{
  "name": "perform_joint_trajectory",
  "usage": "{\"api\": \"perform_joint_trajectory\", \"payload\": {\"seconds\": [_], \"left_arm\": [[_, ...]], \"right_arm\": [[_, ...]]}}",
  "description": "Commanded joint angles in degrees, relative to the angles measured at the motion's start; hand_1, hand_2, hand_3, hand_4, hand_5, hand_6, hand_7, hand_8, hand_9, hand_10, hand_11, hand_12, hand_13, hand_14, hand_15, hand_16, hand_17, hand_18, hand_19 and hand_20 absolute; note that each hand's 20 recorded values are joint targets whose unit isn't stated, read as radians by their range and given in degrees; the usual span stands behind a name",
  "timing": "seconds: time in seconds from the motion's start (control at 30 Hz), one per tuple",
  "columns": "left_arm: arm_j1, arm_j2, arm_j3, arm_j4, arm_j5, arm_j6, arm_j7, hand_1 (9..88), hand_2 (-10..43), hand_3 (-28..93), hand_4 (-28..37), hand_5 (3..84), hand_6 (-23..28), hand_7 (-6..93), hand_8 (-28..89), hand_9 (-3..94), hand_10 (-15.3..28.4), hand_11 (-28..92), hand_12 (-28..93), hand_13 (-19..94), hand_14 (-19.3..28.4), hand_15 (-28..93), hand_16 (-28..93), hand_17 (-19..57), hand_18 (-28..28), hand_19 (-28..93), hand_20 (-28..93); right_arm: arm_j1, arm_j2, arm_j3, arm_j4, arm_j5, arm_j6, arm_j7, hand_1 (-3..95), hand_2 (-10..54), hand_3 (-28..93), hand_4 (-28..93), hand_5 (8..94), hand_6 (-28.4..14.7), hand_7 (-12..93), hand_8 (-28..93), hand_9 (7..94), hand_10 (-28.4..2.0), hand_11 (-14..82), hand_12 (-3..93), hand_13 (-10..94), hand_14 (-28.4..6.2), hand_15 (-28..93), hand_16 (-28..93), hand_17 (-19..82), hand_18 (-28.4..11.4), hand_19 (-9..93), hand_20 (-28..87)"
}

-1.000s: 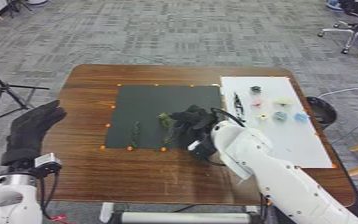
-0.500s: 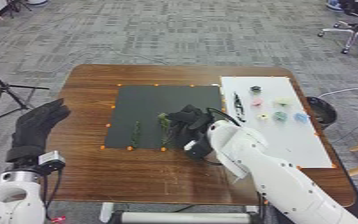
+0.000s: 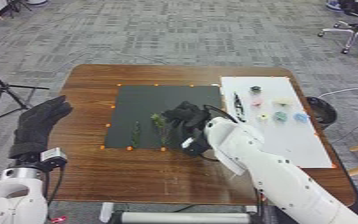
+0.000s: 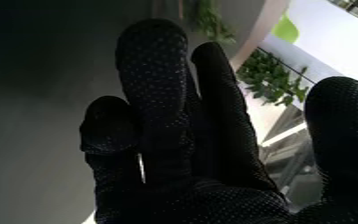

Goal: Arrange flowers

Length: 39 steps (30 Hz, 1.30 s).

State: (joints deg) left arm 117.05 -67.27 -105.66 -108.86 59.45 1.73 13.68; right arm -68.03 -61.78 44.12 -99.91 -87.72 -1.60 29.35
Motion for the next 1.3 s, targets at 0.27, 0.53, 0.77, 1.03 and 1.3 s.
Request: {"api": "perform_joint_trajectory", "payload": {"seconds": [0.27, 0.53, 0.77, 1.03, 1.3], "left_arm": [[2.4, -0.17, -1.71, -1.22, 0.03, 0.35, 0.18, 26.8, 1.0, 71, -26.2, 50.9, 3.8, 13.3, -7, 49.4, 15.1, 21, 12, 38, 18.9, 24, 0, 7.2, 12.8, 11, 20], [2.33, 0.1, -1.6, -1.6, 0.37, 0.39, 0.19, 26.9, 0.9, 71, -26.2, 50.9, 3.9, 13.3, -7, 49.4, 15.1, 21, 12, 38, 18.8, 24, 0, 7.3, 12.7, 11, 20], [2.55, -0.31, -1.64, -1.83, 0.41, 0.49, -0.16, 27.1, 0.7, 71, -26.0, 50.9, 3.9, 13.3, -7, 49.4, 15.1, 21, 12, 38, 18.8, 24, 0, 7.3, 12.7, 11, 20], [3.11, -0.58, -1.79, -1.88, 0.22, 0.52, -0.39, 27.3, 0.6, 71, -25.8, 50.9, 3.8, 13.4, -7, 49.3, 15.1, 21, 12, 38, 18.8, 24, 0, 7.3, 12.7, 11, 20], [2.95, -0.45, -1.9, -1.85, 0.34, -0.11, -0.39, 27.5, 0.5, 71, -25.5, 50.9, 3.9, 13.4, -7, 49.3, 15.0, 21, 12, 38, 18.8, 24, 0, 7.3, 12.8, 11, 20]], "right_arm": [[-1.66, 12.97, 11.37, -10.33, -14.19, 9.86, -0.23, 31.9, -7.2, 61, -8, 65.4, -4.7, 15, -3, 70.3, -16.8, 13.2, 18.5, 81, -9.2, 47, 32, 47, -19.7, 86, 46], [2.96, 10.62, 7.0, -2.14, -24.81, 3.45, 3.18, 37.1, -9.5, 60, -9, 70.4, -4.5, 18, -3, 79.6, -13.9, 23.8, 22.7, 87, -5.2, 49, 33, 54, -16.5, 90, 46], [3.52, 9.34, 5.42, 3.01, -32.95, 0.1, 3.24, 37.7, -9.5, 59, -10, 71.8, -4.4, 19, -3, 81.8, -13.1, 24.9, 23.1, 89, -4.4, 48, 34, 57, -15.3, 91, 44], [1.59, 9.62, 6.87, 6.14, -37.71, -2.89, 4.37, 36.6, -9.5, 60, -10, 71.6, -4.9, 18, -3, 81.7, -13.4, 24.5, 23.2, 90, -4.0, 48, 35, 58, -14.7, 92, 43], [-0.1, 8.88, 7.2, 8.15, -40.23, -4.86, 4.87, 36.3, -9.5, 59, -10, 70.2, -5.0, 18, -3, 79.9, -13.9, 23.7, 23.2, 90, -4.1, 47, 35, 58, -14.7, 92, 43]]}}
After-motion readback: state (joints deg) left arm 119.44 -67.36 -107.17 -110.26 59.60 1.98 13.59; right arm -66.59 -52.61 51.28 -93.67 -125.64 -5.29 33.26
